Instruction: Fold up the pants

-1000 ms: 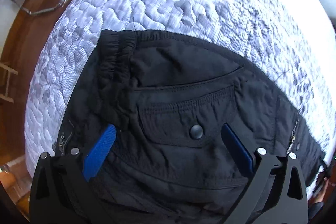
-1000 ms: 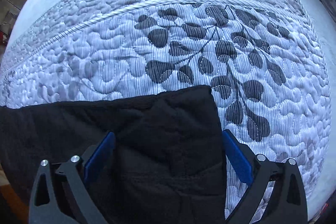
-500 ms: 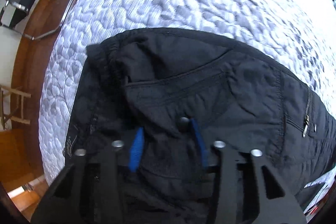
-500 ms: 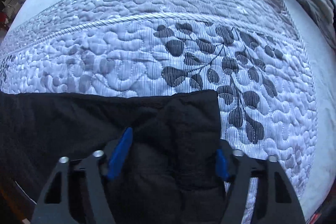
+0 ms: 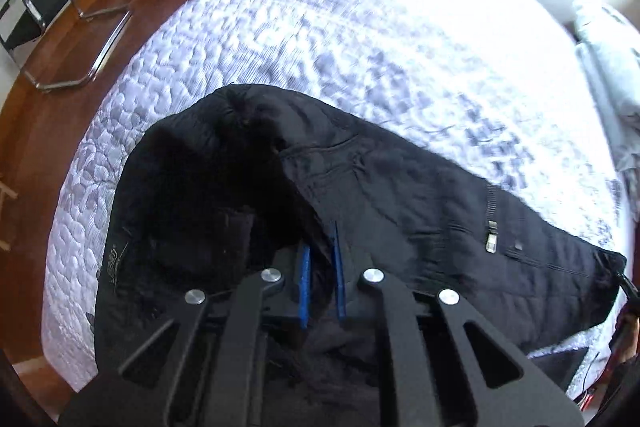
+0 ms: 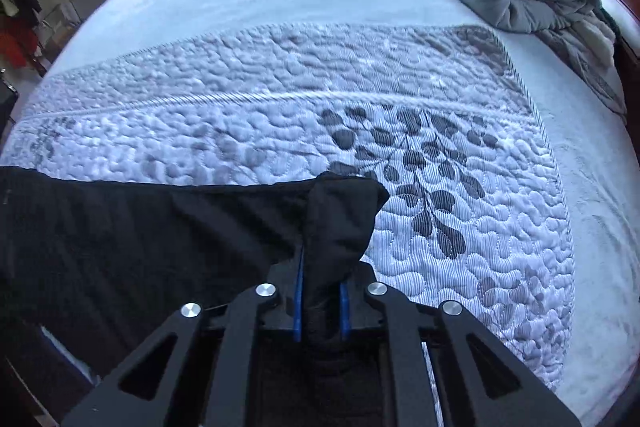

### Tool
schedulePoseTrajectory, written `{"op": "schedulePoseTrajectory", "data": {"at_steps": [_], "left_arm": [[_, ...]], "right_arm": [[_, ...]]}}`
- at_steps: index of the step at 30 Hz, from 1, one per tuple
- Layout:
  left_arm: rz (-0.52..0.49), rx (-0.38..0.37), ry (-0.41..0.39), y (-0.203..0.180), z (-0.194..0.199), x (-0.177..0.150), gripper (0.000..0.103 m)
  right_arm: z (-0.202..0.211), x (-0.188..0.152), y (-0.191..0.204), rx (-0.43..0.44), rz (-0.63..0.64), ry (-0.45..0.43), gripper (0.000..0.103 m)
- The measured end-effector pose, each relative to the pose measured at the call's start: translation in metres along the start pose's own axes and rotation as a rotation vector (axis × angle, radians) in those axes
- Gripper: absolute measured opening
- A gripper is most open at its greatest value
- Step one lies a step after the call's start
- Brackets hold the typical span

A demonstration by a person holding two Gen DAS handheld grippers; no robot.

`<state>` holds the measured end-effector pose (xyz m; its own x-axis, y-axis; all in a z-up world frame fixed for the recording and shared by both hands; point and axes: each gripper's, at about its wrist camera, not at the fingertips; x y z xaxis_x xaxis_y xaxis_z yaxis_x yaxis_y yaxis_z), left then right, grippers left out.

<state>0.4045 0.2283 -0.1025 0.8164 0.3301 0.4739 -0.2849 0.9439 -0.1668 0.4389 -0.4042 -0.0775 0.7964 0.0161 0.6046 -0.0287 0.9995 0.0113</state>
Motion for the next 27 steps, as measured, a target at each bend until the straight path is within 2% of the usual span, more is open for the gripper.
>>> {"op": "schedulePoseTrajectory", "data": {"at_steps": [5,10,16,20,23,27], "left_arm": [[0.053,-0.102,-0.105,0.014,0.043,-0.022,0.008],[0.014,-0.169,-0.165,0.018,0.079,-0.057,0.008],[0.054,-0.247,-0.201,0.035,0.113,-0.106,0.008],[0.119,-0.286,-0.219,0.057,0.132,-0.138,0.008],[0.162,-0.296,-0.224,0.074,0.138,-0.161,0.009],[0.227,-0.295,-0.220,0.097,0.142,-0.190,0.010]], "right_arm": [[0.043,-0.002,0.014,0.080,0.033,-0.093,0.012],[0.104,-0.030,0.029,0.148,0.059,-0.177,0.012],[0.162,-0.080,0.020,0.195,0.003,-0.266,0.011],[0.200,-0.116,0.006,0.207,-0.051,-0.341,0.011],[0.221,-0.146,-0.004,0.197,-0.076,-0.363,0.011],[0.230,-0.183,-0.020,0.180,-0.148,-0.343,0.011]]}}
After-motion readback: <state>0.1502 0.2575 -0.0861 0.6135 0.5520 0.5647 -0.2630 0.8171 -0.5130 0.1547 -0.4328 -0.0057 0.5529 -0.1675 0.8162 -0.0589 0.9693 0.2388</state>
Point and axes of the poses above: each gripper's, at about its wrist camera, not at the fingertips, and z roughly against the way its jaws point, y to its left, x to its top, and after that the axes turned 11 degrees about -y, right-handed
